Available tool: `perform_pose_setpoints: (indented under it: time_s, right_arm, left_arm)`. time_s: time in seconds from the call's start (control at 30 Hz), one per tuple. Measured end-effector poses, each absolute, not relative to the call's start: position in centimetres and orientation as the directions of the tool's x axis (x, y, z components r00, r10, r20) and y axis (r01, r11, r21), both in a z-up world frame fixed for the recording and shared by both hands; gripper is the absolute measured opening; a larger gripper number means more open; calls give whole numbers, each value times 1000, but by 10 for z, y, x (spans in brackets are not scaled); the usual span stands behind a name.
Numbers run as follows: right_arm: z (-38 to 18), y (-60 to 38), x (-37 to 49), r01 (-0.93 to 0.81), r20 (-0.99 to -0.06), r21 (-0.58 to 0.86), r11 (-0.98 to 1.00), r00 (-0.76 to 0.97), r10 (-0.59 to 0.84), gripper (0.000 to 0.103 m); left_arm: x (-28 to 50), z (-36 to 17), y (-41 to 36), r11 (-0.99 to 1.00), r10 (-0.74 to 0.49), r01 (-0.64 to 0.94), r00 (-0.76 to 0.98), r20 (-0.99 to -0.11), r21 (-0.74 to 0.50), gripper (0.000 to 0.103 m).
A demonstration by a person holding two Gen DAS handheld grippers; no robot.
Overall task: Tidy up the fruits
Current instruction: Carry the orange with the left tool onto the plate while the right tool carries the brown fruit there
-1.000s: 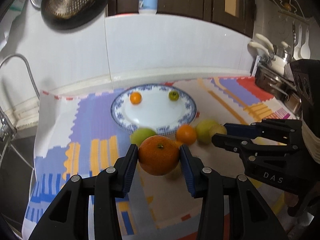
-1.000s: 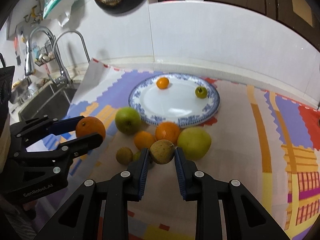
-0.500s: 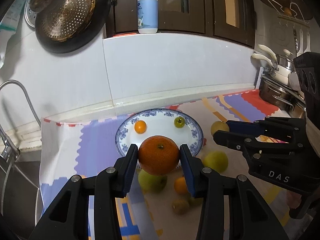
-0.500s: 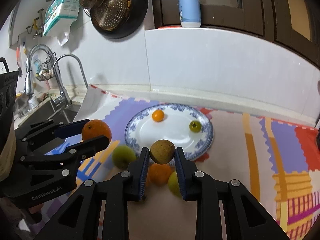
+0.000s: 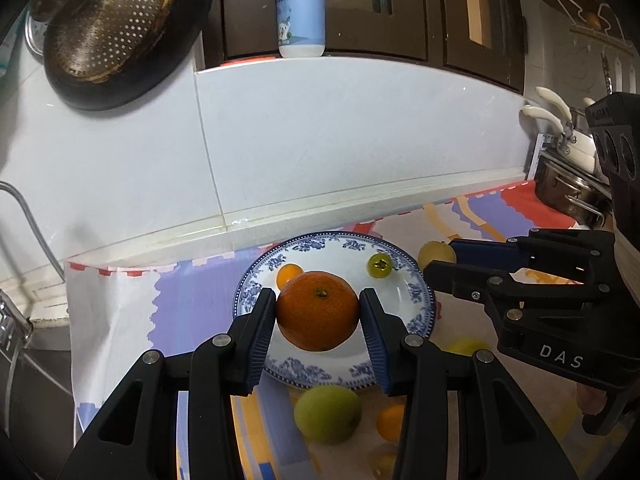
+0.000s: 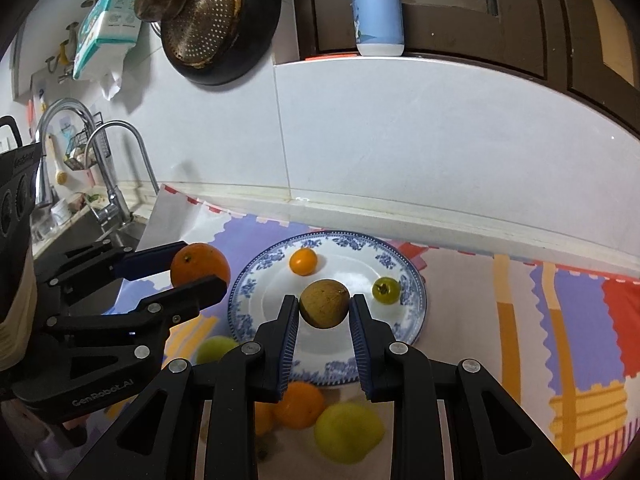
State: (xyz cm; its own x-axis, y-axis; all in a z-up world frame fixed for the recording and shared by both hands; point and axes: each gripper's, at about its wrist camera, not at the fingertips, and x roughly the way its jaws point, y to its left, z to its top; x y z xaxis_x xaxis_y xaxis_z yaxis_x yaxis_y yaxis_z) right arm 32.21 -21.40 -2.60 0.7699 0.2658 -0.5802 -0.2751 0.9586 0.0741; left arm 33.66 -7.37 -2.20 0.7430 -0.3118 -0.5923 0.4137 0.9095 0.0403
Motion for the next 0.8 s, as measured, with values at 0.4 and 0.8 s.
perform_pose_setpoints:
  time_s: [0.4, 0.8]
  right_arm:
    - [-52, -216, 373, -305, -658, 68, 950, 702, 273, 27]
    - [-84, -215, 409, -339, -745, 59, 939, 611, 267, 27]
  left_arm:
    - [380, -50, -81, 907, -291, 418, 695, -658, 40, 43]
    - [418, -78, -90, 899, -269, 438, 594, -758, 24, 43]
